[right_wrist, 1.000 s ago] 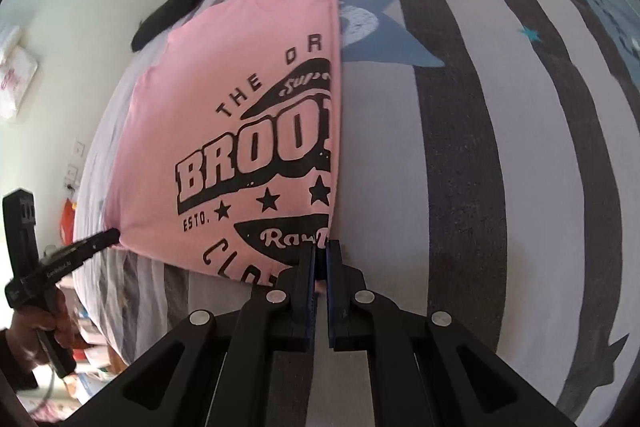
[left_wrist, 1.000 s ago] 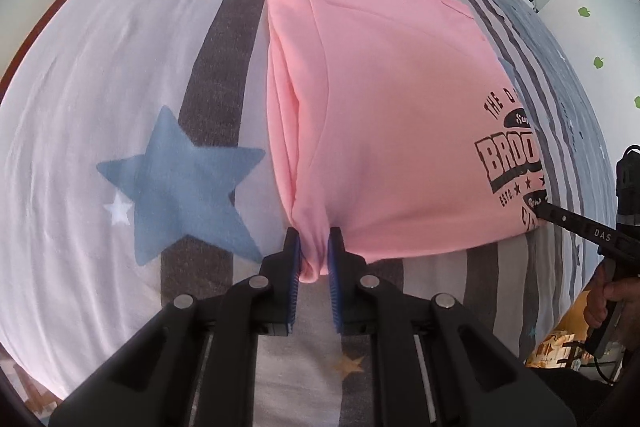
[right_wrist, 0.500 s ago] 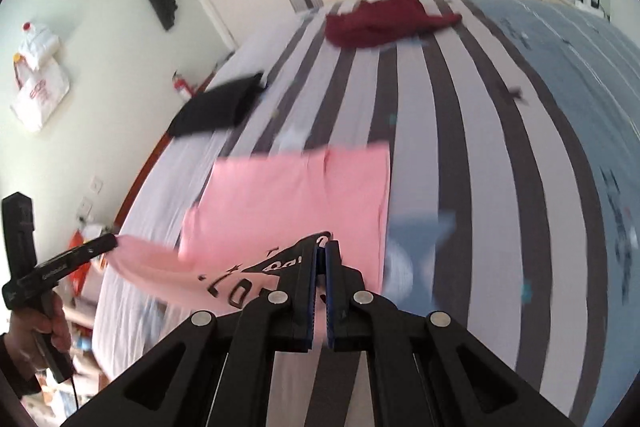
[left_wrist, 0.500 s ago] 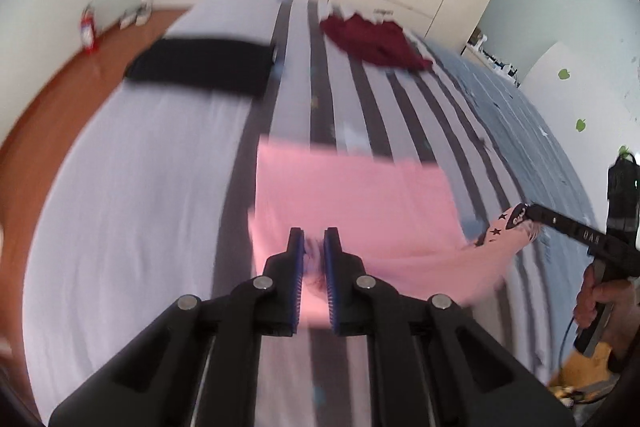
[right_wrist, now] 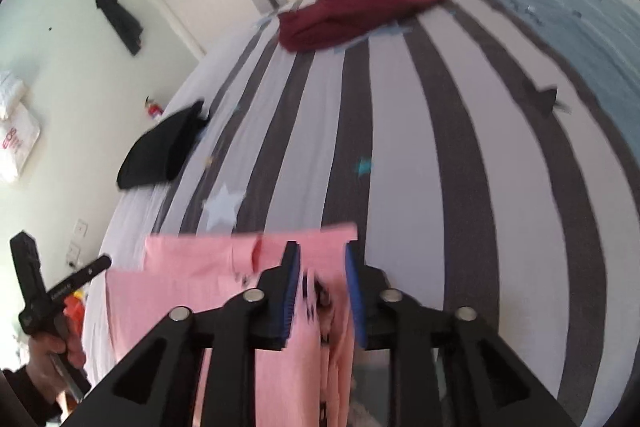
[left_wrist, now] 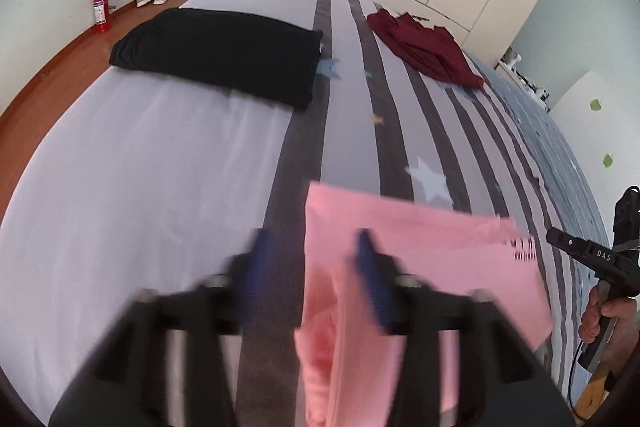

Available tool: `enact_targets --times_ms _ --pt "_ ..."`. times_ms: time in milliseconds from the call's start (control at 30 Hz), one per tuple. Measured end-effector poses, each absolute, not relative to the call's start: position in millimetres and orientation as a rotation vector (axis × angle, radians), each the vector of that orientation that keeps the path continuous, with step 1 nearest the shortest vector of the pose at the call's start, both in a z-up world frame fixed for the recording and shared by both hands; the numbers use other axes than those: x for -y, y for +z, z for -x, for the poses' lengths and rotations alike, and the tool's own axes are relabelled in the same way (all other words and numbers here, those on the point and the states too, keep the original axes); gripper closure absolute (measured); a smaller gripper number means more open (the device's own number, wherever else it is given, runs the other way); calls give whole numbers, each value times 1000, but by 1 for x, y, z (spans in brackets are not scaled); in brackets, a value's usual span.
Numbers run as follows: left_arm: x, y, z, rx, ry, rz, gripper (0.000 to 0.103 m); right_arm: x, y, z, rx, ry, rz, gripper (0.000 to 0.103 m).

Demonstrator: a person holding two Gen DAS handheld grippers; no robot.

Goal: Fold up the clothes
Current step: 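Grasp the folded shirt edge with both grippers and lift it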

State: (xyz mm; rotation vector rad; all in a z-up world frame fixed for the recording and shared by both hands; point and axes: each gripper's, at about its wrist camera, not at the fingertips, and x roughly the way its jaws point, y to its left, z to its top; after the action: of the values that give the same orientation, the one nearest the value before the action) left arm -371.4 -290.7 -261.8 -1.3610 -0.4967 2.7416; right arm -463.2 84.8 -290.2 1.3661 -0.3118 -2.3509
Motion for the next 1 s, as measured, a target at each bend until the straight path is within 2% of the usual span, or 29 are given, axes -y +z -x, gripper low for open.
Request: enact_targets --times_ms 200,267,400,533,567,633,700,867,1000 --pt "281 -263 367 515 2662 1341 51 -79 -304 448 283 -2305 -1401 80" --pt "272 -266 370 468 2635 1354 52 -76 -309 443 273 -2289 -1413 80" --pt "260 -274 376 385 2588 1372 78 -72 -318 435 257 -2262 -1432 79" --pt "255 -275 380 345 2573 1369 86 -68 -315 439 242 -2281 -1379 80" --pt "255 -275 381 347 2572 1366 88 -66 -314 440 231 -2290 -1370 83" --pt "258 -274 381 364 2569 1364 90 -62 -312 439 199 -2306 -1360 100" --pt "258 -269 381 360 2574 1354 99 -61 -308 436 188 -2327 -1347 100" --pt "255 -240 389 357 2606 1262 100 -63 -276 427 214 -2425 -1252 100" --pt "253 -236 416 323 2620 1256 101 -63 -263 436 244 -2491 -1211 100"
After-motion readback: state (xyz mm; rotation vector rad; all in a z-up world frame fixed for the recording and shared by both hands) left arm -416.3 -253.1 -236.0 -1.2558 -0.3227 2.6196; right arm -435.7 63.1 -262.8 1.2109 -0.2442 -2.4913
